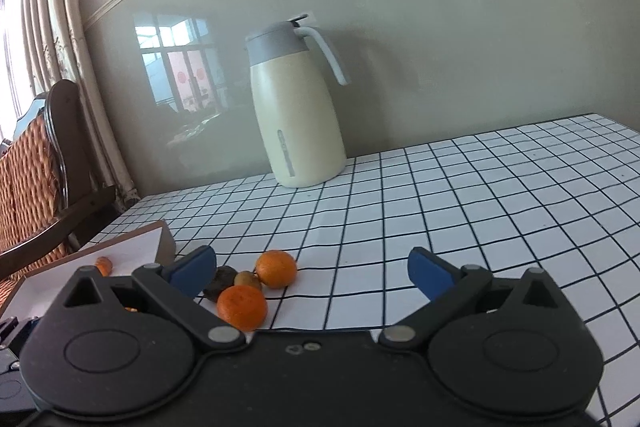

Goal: Organize fruits
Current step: 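Move both grippers back to the remaining fruits on the table, then close the left gripper around the large mandarin orange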

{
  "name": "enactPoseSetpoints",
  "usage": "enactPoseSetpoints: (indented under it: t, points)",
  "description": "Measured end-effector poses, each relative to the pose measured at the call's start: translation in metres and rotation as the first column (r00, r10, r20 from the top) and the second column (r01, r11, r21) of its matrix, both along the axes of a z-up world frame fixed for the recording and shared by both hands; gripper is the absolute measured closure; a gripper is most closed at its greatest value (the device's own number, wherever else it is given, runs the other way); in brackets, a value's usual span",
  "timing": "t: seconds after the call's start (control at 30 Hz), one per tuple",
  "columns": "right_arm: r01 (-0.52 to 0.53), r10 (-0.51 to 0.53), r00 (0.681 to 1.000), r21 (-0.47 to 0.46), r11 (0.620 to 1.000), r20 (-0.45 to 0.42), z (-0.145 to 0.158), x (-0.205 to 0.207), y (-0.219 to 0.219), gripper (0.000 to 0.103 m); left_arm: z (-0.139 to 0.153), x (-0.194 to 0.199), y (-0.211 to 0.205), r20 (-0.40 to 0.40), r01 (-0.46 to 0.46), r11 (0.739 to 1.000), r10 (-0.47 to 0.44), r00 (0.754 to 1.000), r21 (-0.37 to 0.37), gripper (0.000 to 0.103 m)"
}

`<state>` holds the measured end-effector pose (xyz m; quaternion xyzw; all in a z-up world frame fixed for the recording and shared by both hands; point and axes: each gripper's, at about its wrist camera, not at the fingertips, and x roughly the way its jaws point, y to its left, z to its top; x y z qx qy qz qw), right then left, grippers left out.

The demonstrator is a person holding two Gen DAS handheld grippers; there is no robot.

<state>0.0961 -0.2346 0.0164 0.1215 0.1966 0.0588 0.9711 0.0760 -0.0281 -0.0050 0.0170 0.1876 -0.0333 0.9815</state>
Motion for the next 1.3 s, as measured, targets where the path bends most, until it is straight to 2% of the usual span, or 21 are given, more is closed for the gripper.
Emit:
enactPoseSetpoints:
  t: [0.07,0.27,0.43,0.53,0.67,0.9,1.13,1.3]
  points:
    - [0.008,-0.008,1.000,0.005,1.000,-0.002,-0.001,0.000,-0.004,0.006,-0.001,0.002,-0.007,-0.004,0.015,1.000,-0.015,1.000,0.007,0.009]
    - [0.019,-0.019,1.000,0.006,1.000,-0.010,-0.003,0.000,-0.013,0.007,-0.008,0.009,-0.026,-0.028,0.056,0.998,-0.056,0.998,0.005,0.015]
    - [0.030,-0.030,0.999,-0.009,1.000,-0.020,-0.005,0.000,-0.018,0.008,-0.013,0.017,-0.040,-0.045,0.067,0.998,-0.067,0.997,0.005,0.017]
    - [0.060,-0.061,0.998,-0.038,0.997,-0.031,-0.007,0.000,-0.021,0.008,-0.015,0.022,-0.046,-0.052,0.062,0.998,-0.062,0.997,0.008,0.018]
    - [0.100,-0.104,0.993,-0.064,0.993,-0.055,-0.012,0.003,-0.029,0.011,-0.017,0.029,-0.051,-0.068,0.060,0.998,-0.060,0.996,-0.004,0.025]
    - [0.103,-0.108,0.990,-0.067,0.992,-0.085,-0.020,0.008,-0.037,0.022,-0.021,0.036,-0.059,-0.079,0.051,0.999,-0.052,0.996,-0.014,0.026]
    - [0.092,-0.096,0.991,-0.044,0.995,-0.090,-0.021,0.012,-0.037,0.022,-0.023,0.044,-0.062,-0.085,0.037,0.999,-0.039,0.996,-0.026,0.027]
    - [0.083,-0.086,0.992,-0.037,0.996,-0.089,-0.021,0.017,-0.034,0.022,-0.027,0.054,-0.061,-0.114,0.017,0.999,-0.021,0.993,-0.035,0.044]
